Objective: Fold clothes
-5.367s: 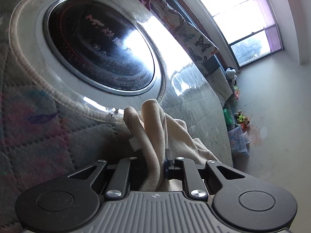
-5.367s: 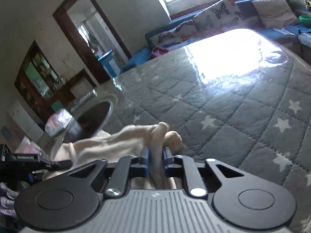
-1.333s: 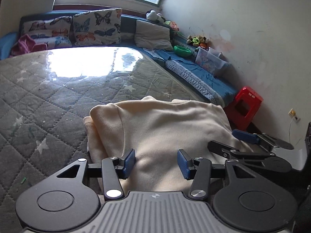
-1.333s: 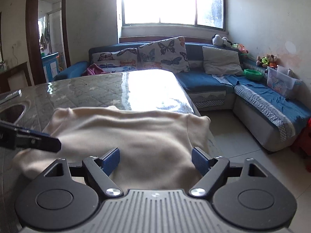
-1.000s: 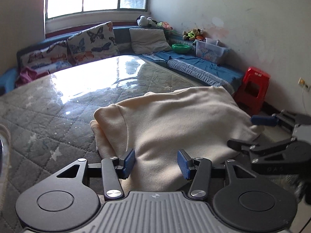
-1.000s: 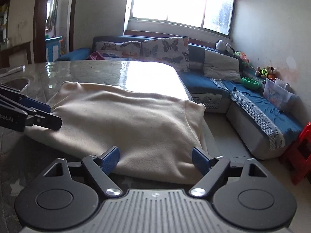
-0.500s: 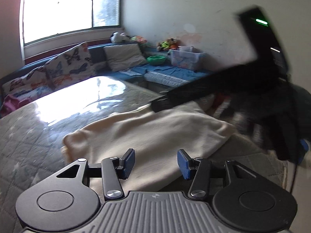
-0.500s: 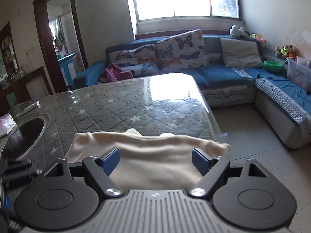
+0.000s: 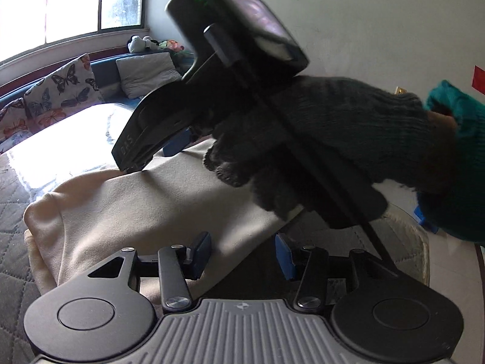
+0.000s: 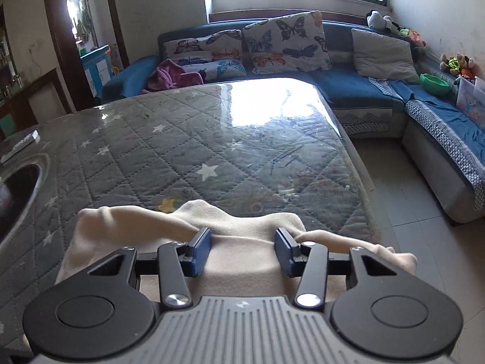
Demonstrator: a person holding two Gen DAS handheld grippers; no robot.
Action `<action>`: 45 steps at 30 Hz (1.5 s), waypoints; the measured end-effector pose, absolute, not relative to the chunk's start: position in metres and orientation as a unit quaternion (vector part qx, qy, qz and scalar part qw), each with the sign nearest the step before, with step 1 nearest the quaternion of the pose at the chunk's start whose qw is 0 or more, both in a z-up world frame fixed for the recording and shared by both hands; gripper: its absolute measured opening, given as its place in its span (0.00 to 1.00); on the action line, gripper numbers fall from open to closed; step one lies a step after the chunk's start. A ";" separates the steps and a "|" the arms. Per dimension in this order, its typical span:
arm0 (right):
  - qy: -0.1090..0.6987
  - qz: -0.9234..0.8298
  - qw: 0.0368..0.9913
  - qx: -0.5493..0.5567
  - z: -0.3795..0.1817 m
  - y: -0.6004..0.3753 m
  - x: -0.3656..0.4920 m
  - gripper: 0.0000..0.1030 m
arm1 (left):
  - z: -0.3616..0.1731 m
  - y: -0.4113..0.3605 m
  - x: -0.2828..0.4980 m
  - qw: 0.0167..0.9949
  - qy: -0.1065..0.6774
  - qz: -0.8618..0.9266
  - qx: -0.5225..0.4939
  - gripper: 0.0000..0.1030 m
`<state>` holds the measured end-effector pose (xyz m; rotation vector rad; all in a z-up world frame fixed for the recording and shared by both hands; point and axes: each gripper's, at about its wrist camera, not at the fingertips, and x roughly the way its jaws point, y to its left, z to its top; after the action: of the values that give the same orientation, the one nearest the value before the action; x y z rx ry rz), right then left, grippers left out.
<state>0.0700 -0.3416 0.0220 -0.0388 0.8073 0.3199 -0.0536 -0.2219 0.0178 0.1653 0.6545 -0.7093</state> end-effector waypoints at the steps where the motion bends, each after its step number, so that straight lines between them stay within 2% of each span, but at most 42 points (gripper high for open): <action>1: 0.390 0.154 0.908 -0.019 0.022 -0.341 0.071 0.46 | 0.017 -0.220 -0.052 0.882 0.316 -0.341 0.075 0.48; 6: 0.384 0.152 0.911 -0.018 0.023 -0.341 0.073 0.48 | 0.015 -0.218 -0.054 0.885 0.309 -0.340 0.080 0.50; 8: 0.376 0.155 0.914 -0.011 0.027 -0.345 0.071 0.51 | 0.017 -0.214 -0.056 0.886 0.308 -0.339 0.076 0.51; 10: 0.370 0.155 0.916 -0.009 0.032 -0.349 0.066 0.64 | 0.021 -0.207 -0.058 0.888 0.305 -0.336 0.069 0.54; 15: 0.349 0.149 0.925 -0.012 0.048 -0.360 0.044 0.86 | 0.033 -0.180 -0.068 0.901 0.291 -0.316 0.053 0.63; 17: 0.340 0.148 0.929 -0.010 0.053 -0.366 0.030 0.87 | 0.035 -0.168 -0.070 0.907 0.290 -0.302 0.042 0.67; 20: 0.333 0.144 0.932 -0.011 0.055 -0.371 0.009 0.97 | 0.032 -0.152 -0.069 0.912 0.302 -0.276 0.028 0.67; 30: 0.308 0.099 0.942 -0.093 0.035 -0.369 -0.055 1.00 | 0.024 -0.117 -0.076 0.910 0.329 -0.252 0.019 0.69; 33: 0.321 0.089 0.938 -0.096 0.023 -0.371 -0.067 1.00 | 0.026 -0.111 -0.081 0.911 0.328 -0.250 0.009 0.74; 37: 0.320 0.080 0.941 -0.071 0.019 -0.377 -0.082 1.00 | 0.034 -0.103 -0.091 0.915 0.324 -0.241 -0.007 0.91; 39: 0.320 0.076 0.943 -0.046 0.020 -0.380 -0.089 1.00 | 0.038 -0.099 -0.097 0.917 0.323 -0.234 -0.012 0.93; 41: 0.322 0.075 0.943 -0.031 0.019 -0.380 -0.095 1.00 | 0.040 -0.095 -0.101 0.918 0.324 -0.226 -0.017 1.00; 45: 0.328 0.073 0.942 -0.011 0.016 -0.375 -0.107 1.00 | 0.040 -0.086 -0.107 0.922 0.330 -0.202 -0.021 1.00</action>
<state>-0.1065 -0.3752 0.0157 -0.0222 0.6684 0.1494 -0.1066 -0.0858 0.0399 -0.0441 0.6776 -0.4141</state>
